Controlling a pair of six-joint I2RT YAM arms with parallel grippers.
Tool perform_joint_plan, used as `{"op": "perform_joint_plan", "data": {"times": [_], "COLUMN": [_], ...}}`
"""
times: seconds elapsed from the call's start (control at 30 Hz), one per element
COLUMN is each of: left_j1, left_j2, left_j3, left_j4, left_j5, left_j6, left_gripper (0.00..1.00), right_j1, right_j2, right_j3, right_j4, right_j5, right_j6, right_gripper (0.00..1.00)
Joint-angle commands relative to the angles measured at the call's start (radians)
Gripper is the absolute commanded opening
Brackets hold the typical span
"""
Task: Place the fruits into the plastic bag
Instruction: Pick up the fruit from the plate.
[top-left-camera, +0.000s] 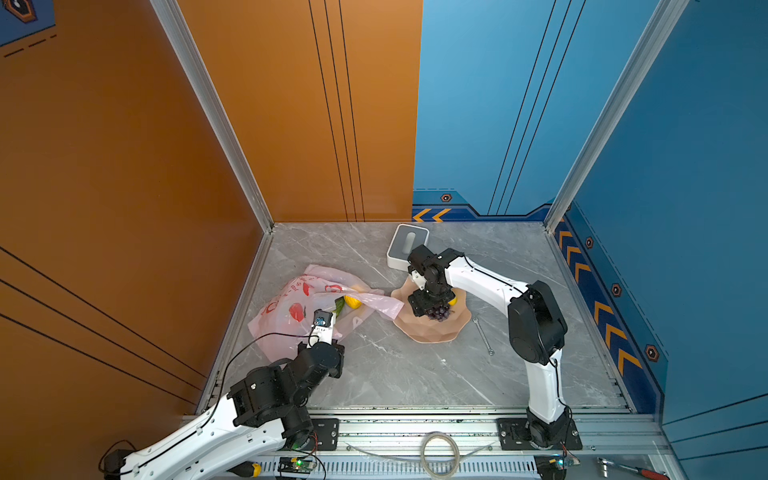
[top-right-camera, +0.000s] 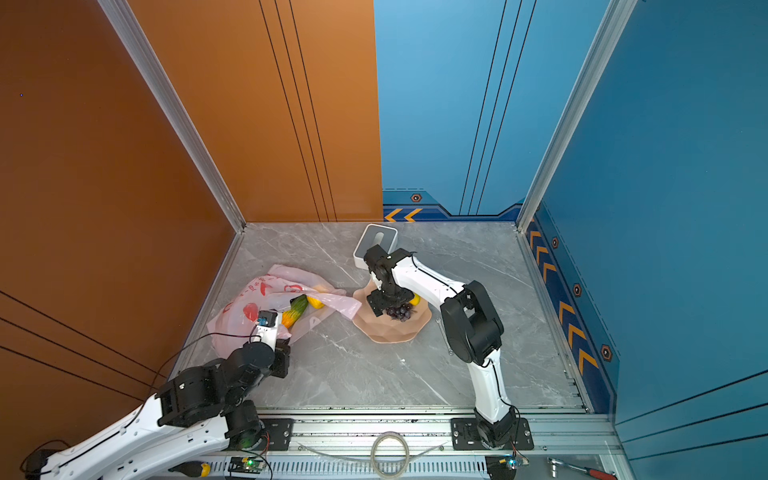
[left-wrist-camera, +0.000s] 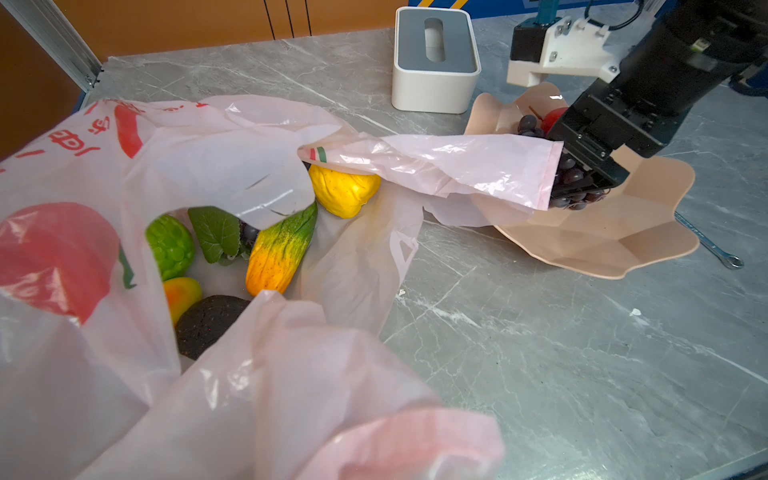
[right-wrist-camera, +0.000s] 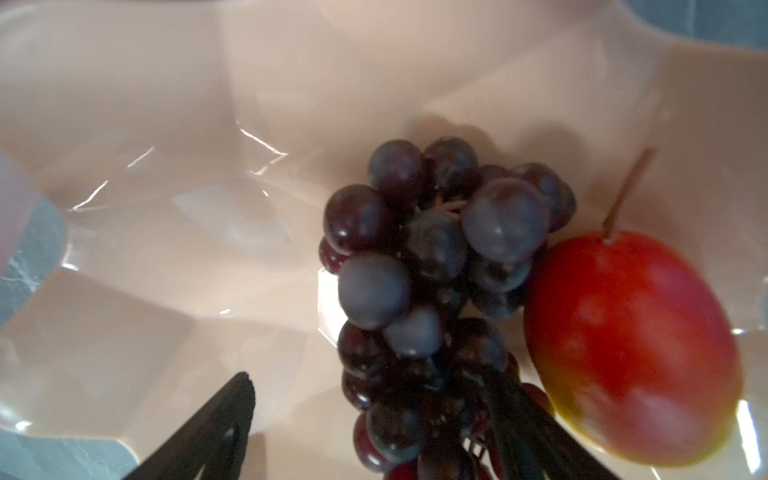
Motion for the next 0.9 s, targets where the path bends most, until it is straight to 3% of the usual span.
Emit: {"op": "perform_joint_plan", "data": {"times": [0.0, 0.17, 0.4, 0.57, 0.63, 0.77, 0.87], "left_j1": [-0.015, -0.021, -0.025, -0.025, -0.025, -0.026, -0.027], "left_j2": [-0.007, -0.008, -0.001, 0.002, 0.001, 0.001, 0.004], "left_j3": [0.005, 0.001, 0.002, 0.001, 0.002, 0.002, 0.003], "left_j4": [-0.014, -0.014, -0.014, -0.013, -0.014, -0.013, -0.014], "left_j5": [-0.009, -0.012, -0.017, -0.017, -0.016, -0.019, -0.019], "left_j6": [-0.011, -0.013, -0.012, -0.010, -0.010, -0.012, -0.010], "left_gripper": [0.00, 0.00, 0.00, 0.00, 0.00, 0.00, 0.00], "right_j1": [0.003, 0.006, 0.010, 0.012, 0.011, 0.000, -0.011], "right_j2": [0.018, 0.058, 0.074, 0.095, 0.097, 0.085, 0.057], "right_j3": [0.016, 0.007, -0.003, -0.001, -0.006, -0.024, -0.039], "right_j4": [0.014, 0.034, 0.037, 0.040, 0.046, 0.069, 0.090], "right_j5": [0.030, 0.006, 0.089, 0.082, 0.072, 0.041, 0.019], "right_j6": [-0.005, 0.002, -0.002, -0.003, 0.000, 0.008, 0.018], "right_gripper": [0.85, 0.77, 0.82, 0.79, 0.73, 0.49, 0.45]}}
